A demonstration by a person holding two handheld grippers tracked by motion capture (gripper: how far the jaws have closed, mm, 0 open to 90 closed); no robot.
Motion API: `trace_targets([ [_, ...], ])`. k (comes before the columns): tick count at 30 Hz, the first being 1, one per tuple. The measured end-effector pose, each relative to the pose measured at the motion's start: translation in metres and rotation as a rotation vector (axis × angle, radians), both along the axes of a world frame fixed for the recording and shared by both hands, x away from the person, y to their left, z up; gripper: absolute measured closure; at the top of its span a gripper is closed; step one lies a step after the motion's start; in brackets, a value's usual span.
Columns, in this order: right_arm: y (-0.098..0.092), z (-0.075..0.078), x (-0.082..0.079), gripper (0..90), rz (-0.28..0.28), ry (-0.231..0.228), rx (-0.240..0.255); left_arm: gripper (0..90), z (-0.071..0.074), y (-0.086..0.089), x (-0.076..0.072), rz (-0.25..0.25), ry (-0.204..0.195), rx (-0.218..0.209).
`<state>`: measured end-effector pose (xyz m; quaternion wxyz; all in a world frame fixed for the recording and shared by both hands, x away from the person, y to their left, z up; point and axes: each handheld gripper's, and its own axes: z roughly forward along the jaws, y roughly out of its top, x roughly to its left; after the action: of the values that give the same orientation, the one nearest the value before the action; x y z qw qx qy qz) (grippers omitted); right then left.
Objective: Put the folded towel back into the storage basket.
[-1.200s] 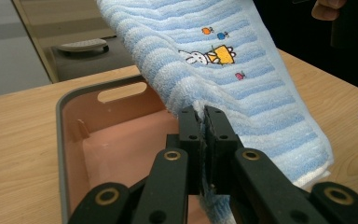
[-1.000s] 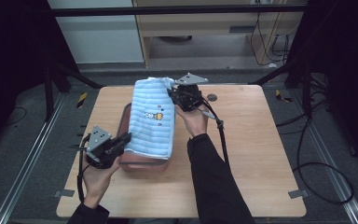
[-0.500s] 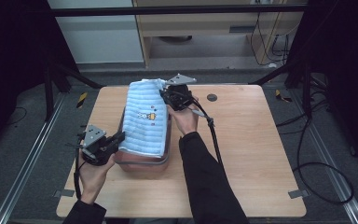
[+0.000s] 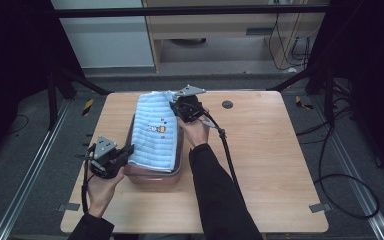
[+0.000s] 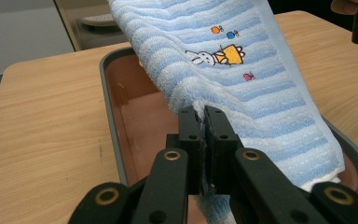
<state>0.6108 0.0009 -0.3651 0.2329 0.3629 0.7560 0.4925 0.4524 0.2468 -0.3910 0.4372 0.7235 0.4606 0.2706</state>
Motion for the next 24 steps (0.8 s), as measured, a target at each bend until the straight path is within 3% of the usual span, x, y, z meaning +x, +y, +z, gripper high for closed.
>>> trace_targets([
  [13, 0.004, -0.019, 0.003, 84.5, 0.01, 0.022, -0.02, 86.3, -0.02, 0.0, 0.003, -0.004, 0.033, 0.059],
  [24, 0.006, -0.036, 0.002, 84.4, 0.011, 0.053, -0.034, 86.4, -0.032, 0.001, 0.004, 0.002, 0.073, 0.067],
])
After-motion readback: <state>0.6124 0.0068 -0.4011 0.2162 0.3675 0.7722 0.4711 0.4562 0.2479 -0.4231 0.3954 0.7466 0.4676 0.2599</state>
